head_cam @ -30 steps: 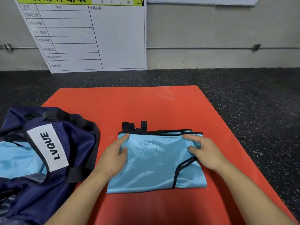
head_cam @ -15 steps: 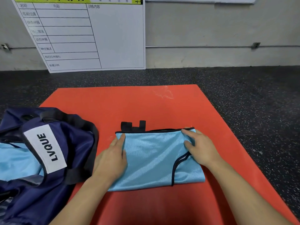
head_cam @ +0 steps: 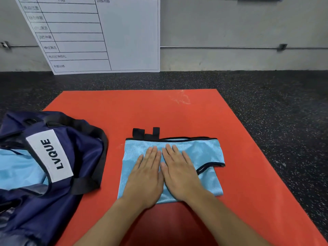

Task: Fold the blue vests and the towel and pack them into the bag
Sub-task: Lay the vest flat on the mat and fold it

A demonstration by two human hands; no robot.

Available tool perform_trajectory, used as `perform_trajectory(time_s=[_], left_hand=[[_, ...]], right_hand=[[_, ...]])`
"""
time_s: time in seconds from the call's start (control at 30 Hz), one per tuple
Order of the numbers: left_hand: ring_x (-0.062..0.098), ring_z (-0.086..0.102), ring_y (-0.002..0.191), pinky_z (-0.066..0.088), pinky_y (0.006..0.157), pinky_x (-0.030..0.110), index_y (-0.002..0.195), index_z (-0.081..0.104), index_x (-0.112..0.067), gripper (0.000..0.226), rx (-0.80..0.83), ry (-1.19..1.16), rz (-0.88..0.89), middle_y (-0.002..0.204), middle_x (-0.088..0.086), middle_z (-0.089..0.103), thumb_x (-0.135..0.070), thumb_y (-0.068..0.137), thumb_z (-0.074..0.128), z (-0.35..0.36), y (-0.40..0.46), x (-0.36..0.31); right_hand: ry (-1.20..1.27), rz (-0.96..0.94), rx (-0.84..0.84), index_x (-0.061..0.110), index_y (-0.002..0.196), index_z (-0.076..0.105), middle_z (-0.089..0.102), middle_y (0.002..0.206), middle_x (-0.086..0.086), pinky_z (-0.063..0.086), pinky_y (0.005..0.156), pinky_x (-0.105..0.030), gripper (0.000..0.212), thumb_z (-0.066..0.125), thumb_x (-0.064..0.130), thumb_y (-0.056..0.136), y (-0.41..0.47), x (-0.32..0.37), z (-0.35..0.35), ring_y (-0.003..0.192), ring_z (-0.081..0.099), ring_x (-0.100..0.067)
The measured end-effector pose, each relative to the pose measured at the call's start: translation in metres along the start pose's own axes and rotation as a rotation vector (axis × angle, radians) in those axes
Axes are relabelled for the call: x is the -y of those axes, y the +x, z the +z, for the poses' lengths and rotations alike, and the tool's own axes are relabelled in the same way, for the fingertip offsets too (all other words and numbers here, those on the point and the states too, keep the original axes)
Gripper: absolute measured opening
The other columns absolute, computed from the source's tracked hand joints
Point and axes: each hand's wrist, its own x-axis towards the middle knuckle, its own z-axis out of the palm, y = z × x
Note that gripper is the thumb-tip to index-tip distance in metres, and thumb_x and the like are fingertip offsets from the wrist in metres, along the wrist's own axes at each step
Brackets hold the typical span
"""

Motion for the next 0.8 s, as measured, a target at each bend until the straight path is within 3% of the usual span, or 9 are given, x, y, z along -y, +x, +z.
perform_trajectory(time_s=[0.1,0.17,0.3,0.4,0.5,0.6,0.7,0.8], left_hand=[[0.025,0.031,0.151,0.016,0.121,0.042,0.152,0.040,-0.001,0.066,0.000,0.009,-0.041,0.161,0.014,0.033,-0.040,0.100,0.028,0.003,0.002,0.011],[0.020,0.017,0.155,0.007,0.125,0.038,0.158,0.029,-0.006,0.077,0.019,-0.007,-0.132,0.166,0.009,0.021,-0.053,0.098,0.021,-0.002,0.002,0.023],[0.006,-0.013,0.152,-0.011,0.124,0.032,0.163,0.004,-0.015,0.090,0.092,0.024,-0.233,0.170,-0.001,-0.004,-0.065,0.088,-0.004,-0.013,0.001,0.039],[0.017,0.003,0.157,-0.007,0.125,0.038,0.161,0.017,-0.008,0.085,0.042,0.059,-0.250,0.169,0.006,0.010,-0.058,0.093,0.003,-0.017,0.001,0.029],[0.026,0.025,0.153,0.012,0.123,0.047,0.154,0.037,-0.001,0.068,-0.016,0.059,-0.138,0.163,0.015,0.030,-0.040,0.099,0.024,-0.014,0.004,0.007],[0.027,0.034,0.149,0.019,0.119,0.044,0.150,0.043,0.000,0.064,0.010,-0.003,-0.054,0.159,0.015,0.038,-0.037,0.100,0.027,-0.006,0.005,-0.007],[0.019,0.019,0.154,0.006,0.123,0.036,0.157,0.032,-0.006,0.074,0.035,0.005,-0.075,0.165,0.008,0.025,-0.052,0.099,0.023,-0.003,0.000,0.008],[0.011,-0.002,0.156,-0.008,0.124,0.029,0.162,0.012,-0.012,0.087,0.056,0.006,-0.149,0.169,0.001,0.003,-0.065,0.092,0.006,-0.011,0.000,0.028]], right_hand=[[-0.051,0.037,0.009,0.022,0.164,0.006,-0.003,0.171,0.006,-0.010,0.126,-0.038,0.070,0.002,0.052,0.101,-0.001,-0.018,-0.007,0.157,-0.010,-0.014],[-0.061,0.112,0.032,0.023,0.164,0.003,-0.008,0.171,0.006,-0.011,0.126,-0.038,0.065,0.016,0.050,0.107,0.000,-0.036,-0.014,0.157,-0.013,-0.014],[-0.114,0.297,0.026,0.022,0.164,0.000,-0.008,0.171,0.003,-0.009,0.127,-0.039,0.064,0.017,0.049,0.108,-0.003,-0.070,-0.028,0.157,-0.013,-0.015],[-0.133,0.357,-0.019,0.016,0.164,0.000,-0.007,0.171,-0.001,-0.008,0.127,-0.039,0.066,0.014,0.048,0.108,-0.005,-0.072,-0.029,0.157,-0.014,-0.017],[-0.062,0.133,-0.063,0.016,0.164,0.007,-0.002,0.171,-0.001,-0.009,0.126,-0.038,0.067,0.013,0.048,0.106,-0.002,-0.041,-0.024,0.157,-0.011,-0.017],[-0.052,-0.028,0.024,0.020,0.164,0.008,-0.001,0.172,0.002,-0.010,0.126,-0.038,0.078,-0.004,0.052,0.094,-0.002,-0.013,-0.011,0.157,-0.011,-0.014],[-0.071,0.036,0.034,0.027,0.164,0.007,-0.004,0.172,0.005,-0.007,0.127,-0.042,0.076,-0.003,0.054,0.094,0.001,-0.028,-0.011,0.157,-0.012,-0.014],[-0.067,0.202,0.014,0.030,0.164,0.004,-0.008,0.171,0.005,-0.006,0.128,-0.043,0.061,0.013,0.049,0.107,0.002,-0.067,-0.020,0.156,-0.015,-0.014]])
